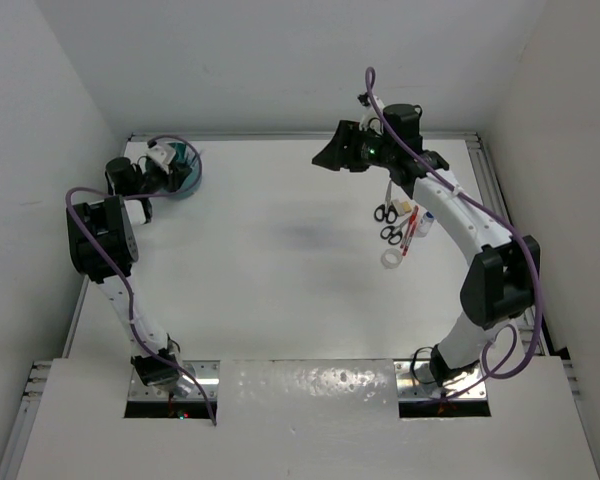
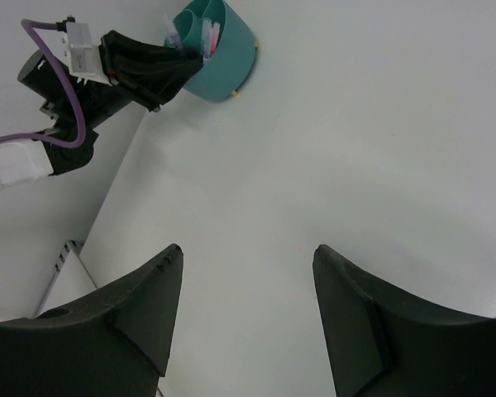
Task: Sort the stationery into containers
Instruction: Place the pen in the storage box, then pick up the stationery from the center of the board.
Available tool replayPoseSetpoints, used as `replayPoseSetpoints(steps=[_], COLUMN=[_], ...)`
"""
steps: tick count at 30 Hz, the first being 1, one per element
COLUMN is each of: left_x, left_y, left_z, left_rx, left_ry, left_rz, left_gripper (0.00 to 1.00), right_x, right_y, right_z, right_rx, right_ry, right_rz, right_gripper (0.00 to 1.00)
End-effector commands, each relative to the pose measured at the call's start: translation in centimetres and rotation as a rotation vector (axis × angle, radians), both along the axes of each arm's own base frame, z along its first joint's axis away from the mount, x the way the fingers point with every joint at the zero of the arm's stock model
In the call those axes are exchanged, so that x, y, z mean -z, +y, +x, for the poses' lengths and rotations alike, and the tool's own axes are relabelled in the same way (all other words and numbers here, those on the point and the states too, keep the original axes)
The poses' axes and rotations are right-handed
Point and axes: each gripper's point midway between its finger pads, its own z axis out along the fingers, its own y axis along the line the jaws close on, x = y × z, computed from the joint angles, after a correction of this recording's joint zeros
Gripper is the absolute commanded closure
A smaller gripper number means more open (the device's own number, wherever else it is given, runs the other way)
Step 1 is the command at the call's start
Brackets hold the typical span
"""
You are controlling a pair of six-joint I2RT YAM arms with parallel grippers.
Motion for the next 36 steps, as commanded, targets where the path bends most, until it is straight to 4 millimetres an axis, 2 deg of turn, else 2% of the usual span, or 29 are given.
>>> replayPoseSetpoints(steps=[1, 2, 5, 11, 15, 19, 20, 22, 23, 25, 26, 28, 29, 30, 32, 33, 35, 36], left_x=[-1.9, -1.9, -2.4, -3.1, -4.5, -6.5, -7.3, -8.5, -9.6, -10.8, -11.8, -12.7, -13.4, -13.8, -15.2, -15.6, -17.4, -18.1], left_y=[0.4, 0.5, 1.0, 0.8, 0.8, 0.4, 0.5, 0.5, 0.5, 0.5, 0.7, 0.6, 0.5, 0.5, 0.0, -0.2, -1.0, -1.4], left_z=[0.5, 0.5, 0.7, 0.8, 0.7, 0.4, 0.5, 0.4, 0.4, 0.3, 0.1, -0.2, -0.5, -0.7, -1.3, -1.5, -2.3, -2.5], left_rx=[0.028, 0.027, 0.013, 0.023, 0.036, 0.067, 0.07, 0.073, 0.065, 0.049, 0.029, 0.014, -0.001, -0.006, -0.012, -0.014, -0.014, -0.012], left_ry=[-0.071, -0.07, -0.079, -0.083, -0.109, -0.134, -0.144, -0.137, -0.139, -0.138, -0.139, -0.141, -0.134, -0.133, -0.14, -0.14, -0.141, -0.144], left_rz=[0.023, 0.022, 0.026, 0.022, 0.023, 0.031, 0.037, 0.041, 0.044, 0.04, 0.042, 0.046, 0.046, 0.046, 0.05, 0.046, 0.016, 0.005], left_gripper=[0.76, 0.7, 0.66, 0.64, 0.6, 0.47, 0.42, 0.39, 0.38, 0.36, 0.35, 0.35, 0.34, 0.35, 0.35, 0.35, 0.37, 0.39], right_x=[-2.4, -2.2, -2.2, -2.2, -2.4, -2.2, -1.3, -1.0, 0.1, 0.5, 1.4, 1.7, 1.8, 1.9, 2.0, 2.8, 2.5, 3.7], right_y=[0.3, 0.3, 0.6, 0.8, 1.1, 0.8, 0.0, -1.2, -2.7, -4.2, -5.4, -6.5, -6.8, -7.5, -8.0, -8.6, -10.1, -11.1], right_z=[0.7, 0.7, 0.5, 0.3, -0.1, -0.3, 0.0, 0.1, 0.4, 0.1, -0.1, -0.6, -0.8, -1.3, -1.7, -2.1, -2.9, -3.5], right_rx=[-0.001, -0.005, -0.019, -0.032, -0.047, -0.028, 0.022, 0.083, 0.146, 0.201, 0.235, 0.266, 0.275, 0.287, 0.311, 0.324, 0.363, 0.395], right_ry=[-0.075, -0.074, -0.073, -0.073, -0.079, -0.079, -0.06, -0.056, -0.039, -0.032, -0.008, 0.016, 0.03, 0.043, 0.067, 0.091, 0.101, 0.125], right_rz=[0.005, 0.002, 0.001, 0.001, 0.0, -0.035, -0.079, -0.132, -0.202, -0.269, -0.326, -0.343, -0.342, -0.335, -0.311, -0.314, -0.314, -0.345], right_gripper=[0.37, 0.37, 0.37, 0.37, 0.37, 0.37, 0.36, 0.36, 0.35, 0.35, 0.35, 0.38, 0.41, 0.53, 0.67, 0.75, 0.75, 0.65])
